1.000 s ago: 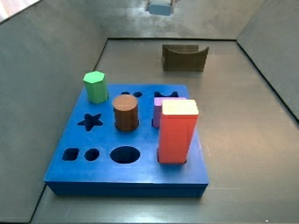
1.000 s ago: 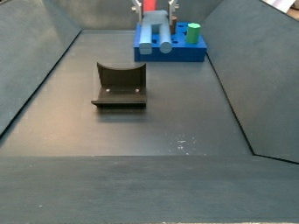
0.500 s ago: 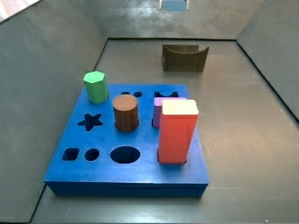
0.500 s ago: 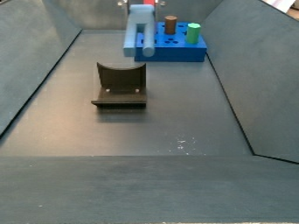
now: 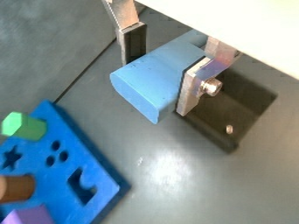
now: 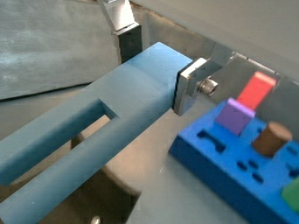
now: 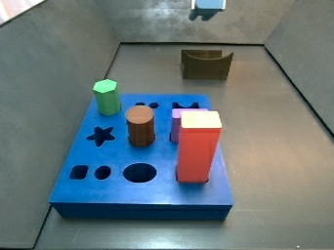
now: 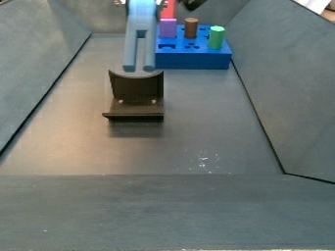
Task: Pick up the square-circle object. Move up. Rotate the square-circle object. Place the square-circle object on the fixture. Regrasp the square-circle object. Move to above the board. Insert the square-circle object.
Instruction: Place the square-circle object on the fixture.
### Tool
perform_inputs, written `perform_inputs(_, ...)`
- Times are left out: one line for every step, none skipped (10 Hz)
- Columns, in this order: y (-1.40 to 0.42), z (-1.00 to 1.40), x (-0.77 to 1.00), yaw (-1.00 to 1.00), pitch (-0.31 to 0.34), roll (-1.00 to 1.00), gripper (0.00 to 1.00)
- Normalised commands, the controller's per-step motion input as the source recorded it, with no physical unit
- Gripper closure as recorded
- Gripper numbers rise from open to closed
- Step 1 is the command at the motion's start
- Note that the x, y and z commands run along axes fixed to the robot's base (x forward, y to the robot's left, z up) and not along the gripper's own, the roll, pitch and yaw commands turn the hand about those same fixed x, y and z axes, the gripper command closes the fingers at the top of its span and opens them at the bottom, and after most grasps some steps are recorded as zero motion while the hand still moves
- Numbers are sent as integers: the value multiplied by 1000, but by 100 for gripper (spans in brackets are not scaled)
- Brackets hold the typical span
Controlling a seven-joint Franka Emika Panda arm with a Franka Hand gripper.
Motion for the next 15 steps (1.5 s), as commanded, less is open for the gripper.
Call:
perform_inputs(38, -9, 218, -36, 70, -1000, 100)
perform_inputs(40, -10, 104, -51, 87, -1000, 100)
perform_inputs(39, -4, 52, -73, 84, -1000, 100)
perform_inputs(37, -9, 54, -96, 90, -1000, 100)
perform_inputs(36, -17, 66, -108, 95, -933, 100)
perform_inputs(44, -16, 85, -116, 93, -632, 100)
perform_inputs(45, -18, 87, -121, 86, -515, 100)
perform_inputs(33, -11, 79, -123, 63, -304, 100)
perform_inputs(29, -5, 63, -127, 39, -215, 100)
perform_inputs(126, -1000, 85, -78, 15, -163, 100)
perform_inputs(126, -1000, 88, -77, 7, -156, 100)
perform_inputs(109, -1000, 113, -69, -15, -136, 100)
perform_inputs(103, -1000, 114, -64, -21, -118, 100)
perform_inputs(94, -1000, 113, -55, -49, -99, 100)
perform_inputs(81, -924, 108, -45, -67, -92, 100)
